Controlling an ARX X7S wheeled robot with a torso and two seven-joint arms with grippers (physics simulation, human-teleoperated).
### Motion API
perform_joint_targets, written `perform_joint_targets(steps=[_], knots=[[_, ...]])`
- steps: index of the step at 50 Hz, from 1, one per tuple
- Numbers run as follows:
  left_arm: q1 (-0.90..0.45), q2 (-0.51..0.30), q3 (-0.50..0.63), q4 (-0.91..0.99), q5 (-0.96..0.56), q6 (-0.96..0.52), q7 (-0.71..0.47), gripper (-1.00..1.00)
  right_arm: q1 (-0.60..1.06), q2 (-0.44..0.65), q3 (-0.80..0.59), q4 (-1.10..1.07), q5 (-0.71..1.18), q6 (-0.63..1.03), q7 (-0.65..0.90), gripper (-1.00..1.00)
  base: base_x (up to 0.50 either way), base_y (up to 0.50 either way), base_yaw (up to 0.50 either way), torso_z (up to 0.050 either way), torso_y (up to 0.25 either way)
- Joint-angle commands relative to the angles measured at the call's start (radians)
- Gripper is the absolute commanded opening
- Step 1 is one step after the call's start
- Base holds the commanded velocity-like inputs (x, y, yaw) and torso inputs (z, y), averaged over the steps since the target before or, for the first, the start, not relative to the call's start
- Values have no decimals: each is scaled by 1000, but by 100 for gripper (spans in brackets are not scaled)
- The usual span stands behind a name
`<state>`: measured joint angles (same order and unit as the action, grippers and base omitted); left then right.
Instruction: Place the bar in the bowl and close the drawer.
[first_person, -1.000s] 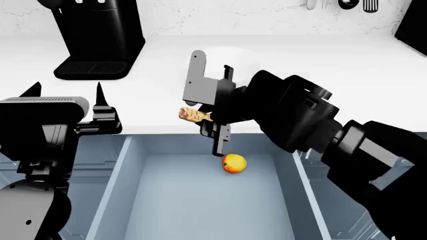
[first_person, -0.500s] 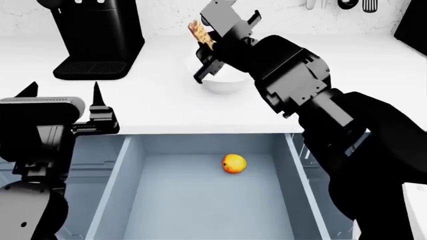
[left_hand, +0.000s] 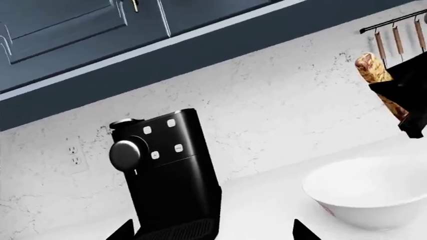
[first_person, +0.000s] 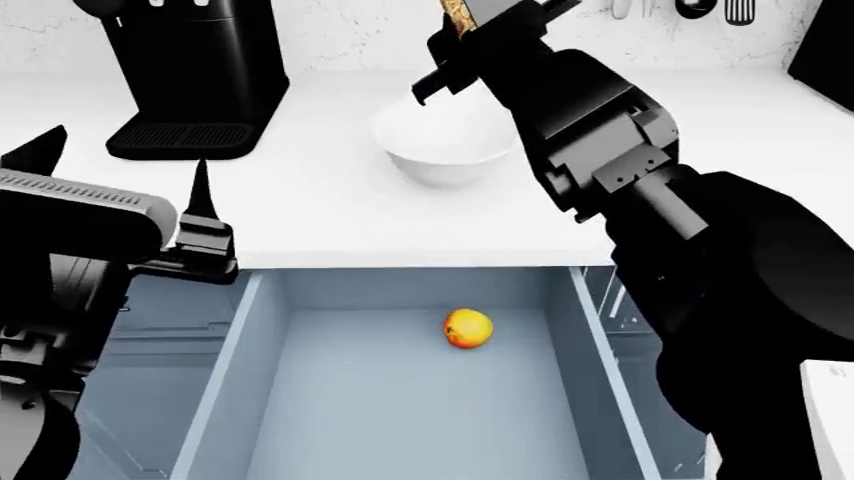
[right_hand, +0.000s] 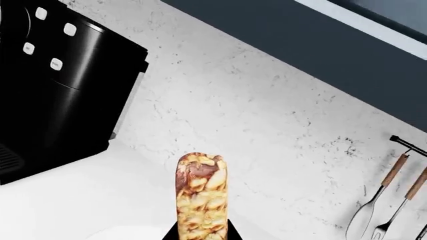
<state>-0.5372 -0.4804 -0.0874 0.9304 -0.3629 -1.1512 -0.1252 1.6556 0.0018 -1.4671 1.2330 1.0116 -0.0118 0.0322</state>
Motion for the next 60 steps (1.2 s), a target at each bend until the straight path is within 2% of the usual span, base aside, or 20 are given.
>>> perform_joint_targets(steps=[1, 10, 18, 37, 60], knots=[[-96, -63, -15, 112, -75, -177, 5, 100, 11, -2, 0, 17, -12, -23, 27, -100, 0, 0, 0, 0, 0], [-167, -220, -69, 115, -492, -205, -258, 100, 8, -2, 8, 23, 12, -28, 27, -100, 0, 0, 0, 0, -61], [-211, -289, -86, 110, -691, -206, -395, 100, 18, -2, 7, 27, 56, -55, 31, -100, 1, 0, 0, 0, -176], [-237, -325, -54, 87, -760, -169, -469, 100, 55, -2, -35, 1, 246, -167, 100, -100, 1, 0, 0, 0, -103], [-216, -377, -50, 87, -810, -130, -515, 100, 49, -2, -50, 0, 291, -179, 101, -100, 0, 0, 0, 0, -114]])
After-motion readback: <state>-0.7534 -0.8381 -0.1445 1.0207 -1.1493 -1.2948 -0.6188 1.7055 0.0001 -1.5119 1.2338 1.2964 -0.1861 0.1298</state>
